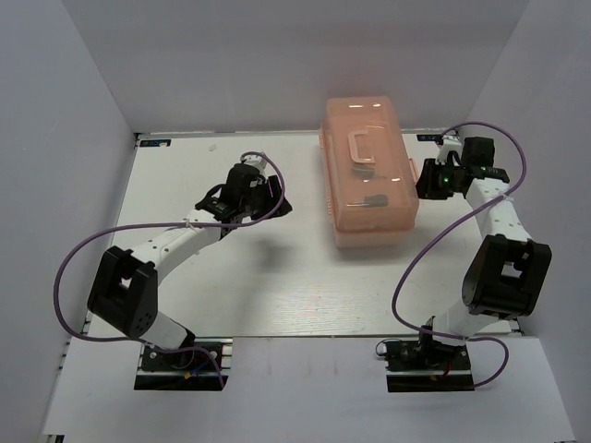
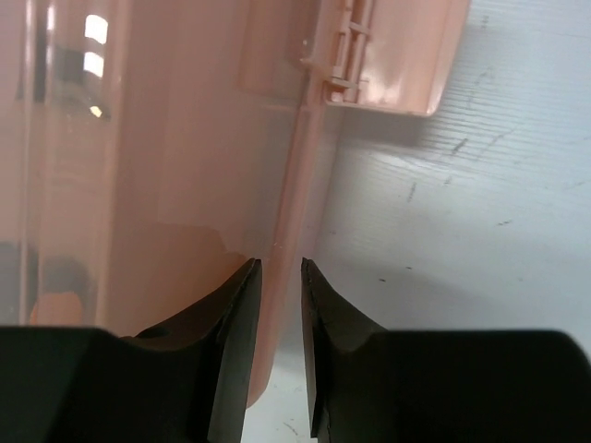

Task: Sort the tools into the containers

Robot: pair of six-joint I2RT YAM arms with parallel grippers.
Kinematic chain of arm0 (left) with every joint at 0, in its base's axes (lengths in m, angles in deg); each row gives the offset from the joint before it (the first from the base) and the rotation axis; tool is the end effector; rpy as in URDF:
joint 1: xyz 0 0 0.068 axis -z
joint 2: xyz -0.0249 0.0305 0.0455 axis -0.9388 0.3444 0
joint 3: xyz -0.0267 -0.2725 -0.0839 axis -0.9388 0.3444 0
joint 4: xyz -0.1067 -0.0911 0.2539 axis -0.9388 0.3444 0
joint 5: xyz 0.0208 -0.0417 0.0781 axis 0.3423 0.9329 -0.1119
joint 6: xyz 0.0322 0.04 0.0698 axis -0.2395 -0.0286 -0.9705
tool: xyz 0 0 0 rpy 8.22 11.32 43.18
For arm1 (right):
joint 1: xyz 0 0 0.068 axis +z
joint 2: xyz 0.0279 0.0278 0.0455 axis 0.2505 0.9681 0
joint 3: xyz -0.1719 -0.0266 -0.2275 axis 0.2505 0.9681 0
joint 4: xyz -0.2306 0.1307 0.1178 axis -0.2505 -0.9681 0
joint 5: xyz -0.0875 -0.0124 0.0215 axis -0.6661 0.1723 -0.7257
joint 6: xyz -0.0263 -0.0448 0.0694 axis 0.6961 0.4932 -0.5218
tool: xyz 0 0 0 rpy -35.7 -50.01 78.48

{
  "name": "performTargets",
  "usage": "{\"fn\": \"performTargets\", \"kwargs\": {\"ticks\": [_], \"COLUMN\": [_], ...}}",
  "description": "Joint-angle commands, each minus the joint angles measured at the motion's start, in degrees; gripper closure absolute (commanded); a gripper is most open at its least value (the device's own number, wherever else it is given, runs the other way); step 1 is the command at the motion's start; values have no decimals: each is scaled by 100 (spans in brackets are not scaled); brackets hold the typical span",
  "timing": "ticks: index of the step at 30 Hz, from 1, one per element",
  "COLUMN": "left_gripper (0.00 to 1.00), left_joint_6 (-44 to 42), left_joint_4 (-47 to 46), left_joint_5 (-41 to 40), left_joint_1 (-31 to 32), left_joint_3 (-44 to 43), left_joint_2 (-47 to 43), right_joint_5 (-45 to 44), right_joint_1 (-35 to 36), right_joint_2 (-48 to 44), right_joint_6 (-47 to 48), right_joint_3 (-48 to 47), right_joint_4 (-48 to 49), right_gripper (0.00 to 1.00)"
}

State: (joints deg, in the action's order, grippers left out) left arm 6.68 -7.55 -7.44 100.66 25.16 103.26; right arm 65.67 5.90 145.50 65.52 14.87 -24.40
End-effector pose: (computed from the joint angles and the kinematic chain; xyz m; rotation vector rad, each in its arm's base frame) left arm 0.3347 -0.2073 0.2376 -0.0041 2.3142 -0.6947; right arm 0.3994 -0.0278 0.2595 -0.1795 2.3385 0.3860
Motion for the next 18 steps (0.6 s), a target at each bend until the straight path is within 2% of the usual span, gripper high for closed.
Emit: {"fn": "performTargets", "kwargs": {"ticks": [1, 5, 7, 8, 10, 11, 14, 16, 18], "left_gripper": [36, 36, 36, 36, 36, 36, 36, 36, 34], "left_joint_6": [-25, -25, -25, -25, -77, -78, -139, -218, -463], "left_joint_4": [-69, -69, -69, -69, -69, -17, 44, 176, 395], "left_joint_5": [39, 92, 92, 92, 92, 92, -23, -93, -285], "left_joint_1": [-22, -22, -22, -22, -22, -74, -75, -75, -75], "left_joint_3": [22, 74, 74, 127, 127, 127, 127, 127, 127], "left_joint_2": [-140, -140, -140, -140, -140, -193, -245, -307, -394], "right_joint_5": [1023, 1446, 1299, 697, 315, -322, -1142, -1732, -1675], "right_joint_1": [87, 95, 148, 157, 166, 148, 157, 148, 139], "right_joint_2": [-120, -41, 3, -6, 3, -41, -373, -680, -1223], "right_joint_6": [18, 45, 36, 1, -95, -139, -87, 0, 237], "right_joint_3": [26, 26, -26, -18, -27, -9, 218, 385, 570], "right_joint_4": [-226, -340, -401, -367, -288, -227, 53, 151, 292], "right_gripper": [70, 70, 70, 70, 70, 70, 68, 62, 54]}}
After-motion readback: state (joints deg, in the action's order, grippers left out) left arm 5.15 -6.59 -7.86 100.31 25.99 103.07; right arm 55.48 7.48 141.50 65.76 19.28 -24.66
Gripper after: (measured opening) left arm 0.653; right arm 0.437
